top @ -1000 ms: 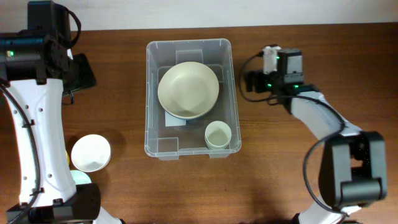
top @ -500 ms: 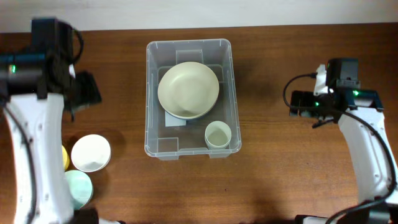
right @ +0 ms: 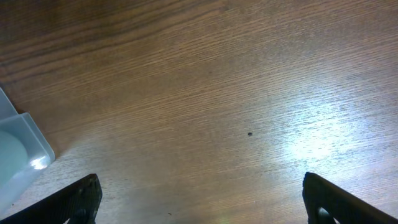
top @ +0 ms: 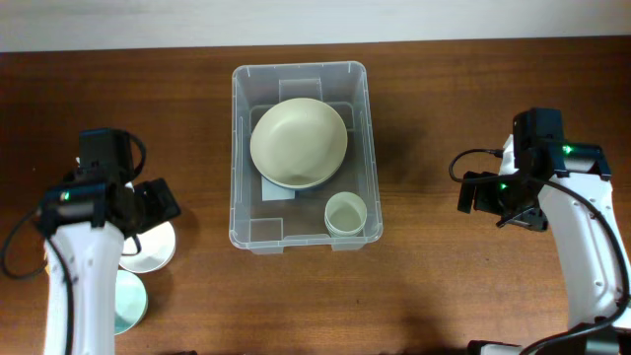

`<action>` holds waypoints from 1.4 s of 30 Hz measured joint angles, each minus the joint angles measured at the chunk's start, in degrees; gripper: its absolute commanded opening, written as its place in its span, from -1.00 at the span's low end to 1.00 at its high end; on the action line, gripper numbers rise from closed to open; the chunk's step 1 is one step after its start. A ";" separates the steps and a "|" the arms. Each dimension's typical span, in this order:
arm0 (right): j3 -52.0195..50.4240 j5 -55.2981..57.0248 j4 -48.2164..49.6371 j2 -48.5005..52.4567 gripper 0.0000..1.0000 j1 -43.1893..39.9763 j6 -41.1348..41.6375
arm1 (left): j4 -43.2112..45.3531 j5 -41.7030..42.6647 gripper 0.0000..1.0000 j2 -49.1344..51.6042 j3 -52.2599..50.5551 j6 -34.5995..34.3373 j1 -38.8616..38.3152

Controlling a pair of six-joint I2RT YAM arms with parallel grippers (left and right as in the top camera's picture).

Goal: Pack container
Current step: 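Grasp the white bowl's rim with the left gripper, then carry the white bowl into the bin's front left and release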

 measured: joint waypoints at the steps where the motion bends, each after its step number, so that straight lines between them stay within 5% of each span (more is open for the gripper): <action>1: 0.00 0.00 -0.02 -0.02 0.98 -0.02 0.04 | 1.60 0.44 0.98 1.99 -1.18 0.00 1.11; 14: 0.00 0.00 0.70 -0.02 0.98 -0.02 0.48 | 11.41 8.55 0.78 26.47 -1.90 0.26 4.98; 22: 0.00 0.00 1.11 -0.02 0.99 0.00 0.50 | 14.21 9.01 -0.08 33.55 -1.95 0.39 4.98; 24: 0.00 0.00 1.11 -0.02 0.98 0.00 0.48 | 14.21 9.05 -0.58 33.75 -1.99 0.55 4.98; 27: 0.00 0.00 1.25 -0.02 0.97 -0.02 0.52 | 14.49 9.20 -0.99 33.75 -1.99 0.66 4.98; 37: 0.00 0.00 1.75 0.00 0.98 -0.02 0.61 | 14.62 8.31 -0.99 33.73 -1.01 0.50 4.79; 42: 0.00 0.00 1.75 -0.02 0.98 0.00 0.61 | 9.51 8.61 -0.99 33.77 7.34 1.38 2.14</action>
